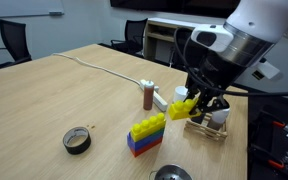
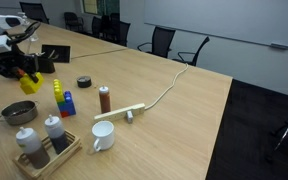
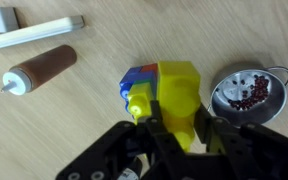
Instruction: Detach two of the topmost Legos from the stack of Legos
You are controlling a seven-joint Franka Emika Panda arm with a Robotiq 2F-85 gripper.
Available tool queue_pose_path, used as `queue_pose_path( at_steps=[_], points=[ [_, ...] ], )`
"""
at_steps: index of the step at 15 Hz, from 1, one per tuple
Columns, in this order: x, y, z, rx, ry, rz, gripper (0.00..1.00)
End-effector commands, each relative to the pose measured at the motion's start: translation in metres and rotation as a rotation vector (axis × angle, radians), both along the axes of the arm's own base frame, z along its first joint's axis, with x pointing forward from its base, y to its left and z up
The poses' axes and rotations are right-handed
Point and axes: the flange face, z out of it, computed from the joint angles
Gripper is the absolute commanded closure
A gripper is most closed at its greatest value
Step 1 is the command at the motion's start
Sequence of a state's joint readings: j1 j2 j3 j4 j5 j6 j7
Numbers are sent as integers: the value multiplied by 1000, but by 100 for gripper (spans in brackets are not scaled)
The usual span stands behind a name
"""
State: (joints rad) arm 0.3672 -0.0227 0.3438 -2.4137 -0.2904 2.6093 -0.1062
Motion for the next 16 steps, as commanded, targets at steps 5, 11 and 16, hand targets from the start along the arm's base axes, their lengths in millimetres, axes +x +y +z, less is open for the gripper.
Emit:
queue_pose_path(
  at_steps=[5, 11, 16],
  points=[
    [-35, -16, -53, 147, -3, -324, 89],
    [-51, -14, -115, 131, 38, -470, 89],
    [-53, -7, -157, 174, 96, -532, 89]
  ],
)
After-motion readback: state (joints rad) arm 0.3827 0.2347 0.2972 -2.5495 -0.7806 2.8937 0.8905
